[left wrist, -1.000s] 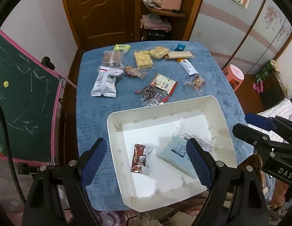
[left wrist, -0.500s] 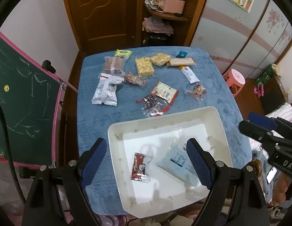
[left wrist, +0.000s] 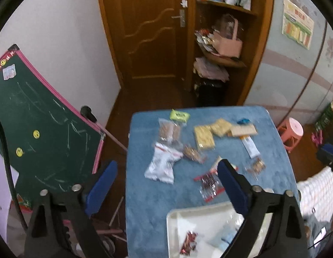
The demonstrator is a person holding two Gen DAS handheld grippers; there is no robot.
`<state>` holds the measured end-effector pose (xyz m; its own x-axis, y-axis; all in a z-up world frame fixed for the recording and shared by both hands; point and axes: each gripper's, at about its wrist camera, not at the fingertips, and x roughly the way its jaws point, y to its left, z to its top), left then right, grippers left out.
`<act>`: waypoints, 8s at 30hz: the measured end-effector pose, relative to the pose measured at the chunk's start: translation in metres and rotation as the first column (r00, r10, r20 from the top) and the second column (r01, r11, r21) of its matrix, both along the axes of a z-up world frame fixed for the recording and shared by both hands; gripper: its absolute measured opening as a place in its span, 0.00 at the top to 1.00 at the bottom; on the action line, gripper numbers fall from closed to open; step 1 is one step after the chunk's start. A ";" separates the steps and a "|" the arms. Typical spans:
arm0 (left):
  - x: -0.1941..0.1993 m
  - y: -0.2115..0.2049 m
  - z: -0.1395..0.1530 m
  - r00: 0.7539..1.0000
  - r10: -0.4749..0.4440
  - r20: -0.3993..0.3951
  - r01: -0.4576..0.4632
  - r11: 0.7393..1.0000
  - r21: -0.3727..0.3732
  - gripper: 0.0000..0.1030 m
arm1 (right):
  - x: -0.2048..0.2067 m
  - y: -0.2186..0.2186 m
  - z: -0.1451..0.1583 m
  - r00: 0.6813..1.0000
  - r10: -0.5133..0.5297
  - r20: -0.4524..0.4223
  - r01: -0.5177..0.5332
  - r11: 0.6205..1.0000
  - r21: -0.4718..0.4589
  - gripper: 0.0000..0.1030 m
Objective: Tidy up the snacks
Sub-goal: 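Open both tools over the tray and lift them away, then grasp the white red-striped bag with left tool while right tool grasps clear nut bag, then carry both bags to the tray and release them inside, then lift both tools from the tray and reach toward the remaining snacks, then grasp the clear cake packet with left tool while right tool grasps puff bag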
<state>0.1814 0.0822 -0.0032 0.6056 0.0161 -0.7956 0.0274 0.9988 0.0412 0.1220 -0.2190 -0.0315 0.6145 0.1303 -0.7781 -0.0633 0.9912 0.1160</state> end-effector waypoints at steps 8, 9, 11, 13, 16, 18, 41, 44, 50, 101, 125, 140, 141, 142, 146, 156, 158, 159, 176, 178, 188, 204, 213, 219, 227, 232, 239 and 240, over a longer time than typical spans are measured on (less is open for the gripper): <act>0.060 0.003 -0.052 0.993 -0.054 -0.104 0.055 0.998 0.007 0.07 | 0.068 -0.027 -0.037 0.996 -0.049 -0.075 0.048 0.999 -0.016 0.38; 0.066 0.003 -0.062 0.991 -0.067 -0.120 0.068 0.998 0.003 0.07 | 0.078 -0.030 -0.048 0.993 -0.063 -0.103 0.061 0.998 -0.023 0.38; 0.077 0.004 -0.080 0.986 -0.078 -0.146 0.078 0.997 -0.004 0.07 | 0.093 -0.034 -0.070 0.987 -0.075 -0.144 0.071 0.997 -0.034 0.38; 0.094 0.006 -0.109 0.976 -0.092 -0.196 0.089 0.996 -0.025 0.07 | 0.109 -0.039 -0.096 0.977 -0.092 -0.191 0.083 0.995 -0.056 0.38; 0.114 0.013 -0.149 0.958 -0.085 -0.274 0.074 0.996 -0.053 0.07 | 0.123 -0.045 -0.133 0.959 -0.109 -0.262 0.094 0.993 -0.067 0.38; 0.124 0.016 -0.171 0.950 -0.070 -0.305 0.059 0.997 -0.043 0.07 | 0.133 -0.052 -0.163 0.937 -0.126 -0.326 0.109 0.992 -0.070 0.38; 0.182 0.027 -0.292 0.874 -0.027 -0.485 -0.010 0.997 -0.073 0.07 | 0.142 -0.055 -0.291 0.803 -0.117 -0.584 0.193 0.979 0.070 0.41; 0.185 0.030 -0.302 0.859 -0.017 -0.512 -0.042 0.994 -0.102 0.07 | 0.138 -0.049 -0.296 0.804 -0.098 -0.586 0.171 0.983 0.070 0.50; 0.177 0.023 -0.319 0.848 -0.012 -0.529 -0.023 0.998 -0.059 0.35 | 0.129 -0.037 -0.293 0.816 -0.091 -0.571 0.145 0.988 0.049 0.53; -0.134 -0.047 -0.059 0.989 -0.066 -0.130 0.053 0.994 -0.100 0.44 | -0.109 0.077 -0.061 0.964 0.183 -0.193 -0.182 0.983 0.025 0.53; -0.144 -0.053 -0.064 0.982 -0.100 -0.162 0.081 0.990 -0.119 0.21 | -0.124 0.089 -0.070 0.958 0.189 -0.217 -0.201 0.979 -0.032 0.45; -0.144 -0.050 -0.055 0.989 -0.091 -0.115 0.079 0.991 -0.104 0.18 | -0.120 0.094 -0.070 0.958 0.191 -0.215 -0.203 0.979 -0.035 0.45; -0.144 -0.050 -0.055 0.989 -0.090 -0.114 0.079 0.991 -0.104 0.18 | -0.120 0.095 -0.070 0.958 0.190 -0.216 -0.202 0.979 -0.035 0.45; -0.143 -0.049 -0.054 0.990 -0.088 -0.112 0.076 0.992 -0.103 0.18 | -0.120 0.094 -0.070 0.957 0.191 -0.216 -0.203 0.978 -0.035 0.45; -0.140 -0.048 -0.055 0.990 -0.085 -0.111 0.073 0.992 -0.103 0.18 | -0.119 0.094 -0.070 0.957 0.190 -0.218 -0.202 0.979 -0.034 0.45; -0.132 -0.047 -0.058 0.991 -0.057 -0.125 0.046 0.995 -0.087 0.18 | -0.108 0.094 -0.078 0.950 0.205 -0.234 -0.214 0.977 -0.015 0.45; -0.129 -0.046 -0.058 0.991 -0.046 -0.127 0.036 0.996 -0.082 0.18 | -0.103 0.092 -0.079 0.950 0.209 -0.233 -0.217 0.976 -0.010 0.45; -0.128 -0.046 -0.058 0.991 -0.042 -0.128 0.032 0.996 -0.081 0.18 | -0.101 0.091 -0.079 0.950 0.211 -0.231 -0.219 0.976 -0.008 0.45; -0.040 -0.055 0.002 0.998 0.021 -0.052 -0.017 0.997 0.071 0.18 | -0.001 0.047 -0.021 0.971 0.236 -0.032 -0.235 0.971 0.033 0.44; -0.023 -0.054 0.012 0.999 0.019 -0.038 -0.016 0.996 0.087 0.18 | 0.020 0.041 -0.009 0.973 0.231 0.000 -0.231 0.972 0.037 0.40; 0.081 -0.054 0.022 0.995 -0.090 -0.049 0.094 0.990 0.106 0.03 | 0.128 0.044 -0.005 0.982 0.188 -0.023 -0.186 0.981 0.049 0.33; 0.252 -0.015 -0.190 0.926 -0.128 -0.355 0.159 0.985 0.062 0.03 | 0.265 0.086 -0.199 0.895 0.024 -0.446 0.066 0.980 0.186 0.33; 0.275 -0.003 -0.260 0.879 -0.137 -0.457 0.152 0.988 -0.004 0.03 | 0.276 0.118 -0.267 0.836 -0.018 -0.549 0.117 0.982 0.146 0.33; 0.284 0.007 -0.286 0.858 -0.126 -0.497 0.109 0.992 -0.063 0.03 | 0.281 0.137 -0.287 0.821 -0.074 -0.566 0.132 0.989 0.063 0.33; 0.289 0.019 -0.303 0.845 -0.094 -0.526 0.010 0.987 -0.159 0.03 | 0.271 0.144 -0.287 0.826 -0.098 -0.555 0.129 0.991 0.017 0.37; 0.282 0.018 -0.316 0.836 -0.058 -0.546 0.002 0.995 -0.102 0.03 | 0.248 0.143 -0.277 0.839 -0.106 -0.534 0.132 0.991 0.011 0.38; 0.263 0.008 -0.314 0.859 0.000 -0.513 -0.052 0.995 -0.086 0.23 | 0.218 0.128 -0.242 0.867 -0.084 -0.491 0.112 0.993 0.028 0.39; 0.260 0.006 -0.310 0.864 0.002 -0.504 -0.046 0.996 -0.074 0.23 | 0.215 0.123 -0.236 0.872 -0.081 -0.483 0.107 0.994 0.026 0.39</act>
